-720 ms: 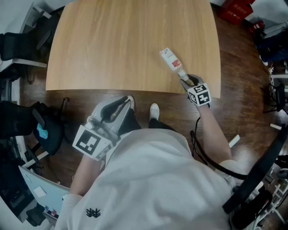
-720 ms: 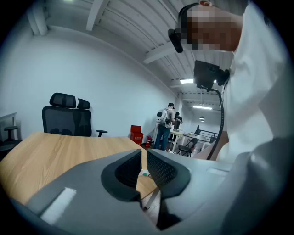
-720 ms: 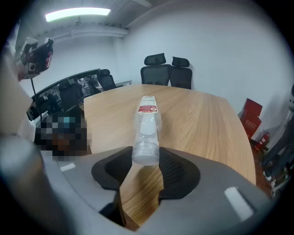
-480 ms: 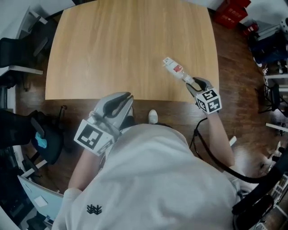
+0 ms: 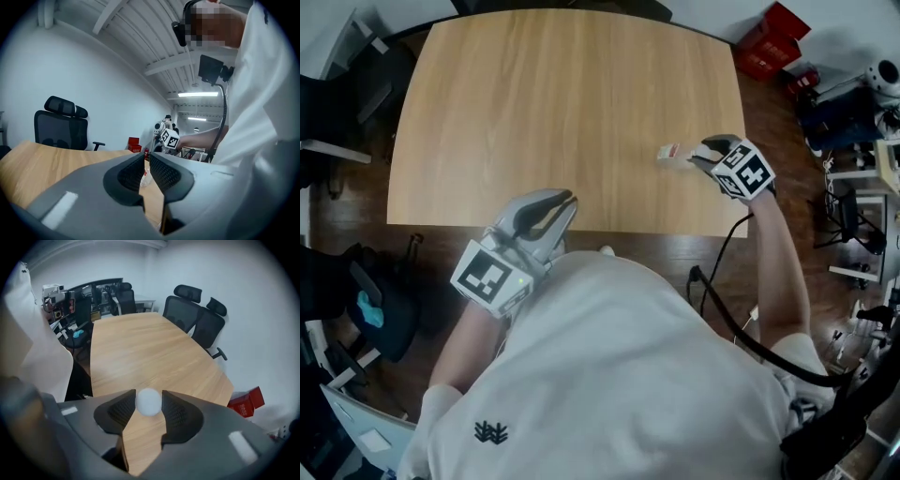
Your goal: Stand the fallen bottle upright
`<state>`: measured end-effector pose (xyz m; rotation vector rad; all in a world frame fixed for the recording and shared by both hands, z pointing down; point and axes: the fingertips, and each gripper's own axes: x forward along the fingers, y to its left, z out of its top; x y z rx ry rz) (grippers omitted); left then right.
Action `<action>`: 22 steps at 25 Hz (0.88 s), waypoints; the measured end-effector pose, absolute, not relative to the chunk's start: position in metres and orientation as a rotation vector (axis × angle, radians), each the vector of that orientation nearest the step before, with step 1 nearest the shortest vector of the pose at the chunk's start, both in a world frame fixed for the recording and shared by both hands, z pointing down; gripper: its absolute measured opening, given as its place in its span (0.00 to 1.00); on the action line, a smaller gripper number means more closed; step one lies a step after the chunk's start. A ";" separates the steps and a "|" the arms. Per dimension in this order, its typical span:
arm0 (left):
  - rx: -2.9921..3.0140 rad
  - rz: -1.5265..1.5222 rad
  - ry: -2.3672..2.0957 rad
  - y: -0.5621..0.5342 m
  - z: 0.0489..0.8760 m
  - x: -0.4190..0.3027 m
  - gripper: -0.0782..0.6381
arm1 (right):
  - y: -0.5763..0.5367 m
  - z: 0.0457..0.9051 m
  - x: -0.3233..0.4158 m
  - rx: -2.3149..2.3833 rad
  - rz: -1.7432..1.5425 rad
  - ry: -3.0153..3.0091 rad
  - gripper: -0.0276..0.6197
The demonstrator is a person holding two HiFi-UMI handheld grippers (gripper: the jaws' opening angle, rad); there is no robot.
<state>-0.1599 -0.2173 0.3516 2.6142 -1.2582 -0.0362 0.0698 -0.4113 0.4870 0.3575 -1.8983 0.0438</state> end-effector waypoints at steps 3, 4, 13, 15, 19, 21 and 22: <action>2.599 -0.046 -1.267 -0.216 0.353 -0.169 0.16 | -0.425 0.491 0.061 0.314 0.055 -1.857 0.32; 2.593 -0.050 -1.271 -0.215 0.354 -0.173 0.16 | -0.429 0.490 0.059 0.310 0.062 -1.851 0.32; 2.558 -0.060 -1.282 -0.208 0.361 -0.197 0.16 | -0.445 0.490 0.061 0.332 0.120 -1.864 0.33; 2.557 -0.058 -1.265 -0.206 0.361 -0.197 0.16 | -0.448 0.487 0.064 0.374 0.126 -1.890 0.37; 2.565 -0.037 -1.210 -0.202 0.366 -0.196 0.16 | -0.455 0.468 0.069 0.526 0.117 -1.962 0.45; 2.572 -0.019 -1.181 -0.199 0.372 -0.197 0.16 | -0.454 0.452 0.073 0.631 0.080 -2.000 0.46; 2.575 -0.015 -1.166 -0.197 0.374 -0.196 0.16 | -0.451 0.442 0.075 0.688 0.064 -2.023 0.46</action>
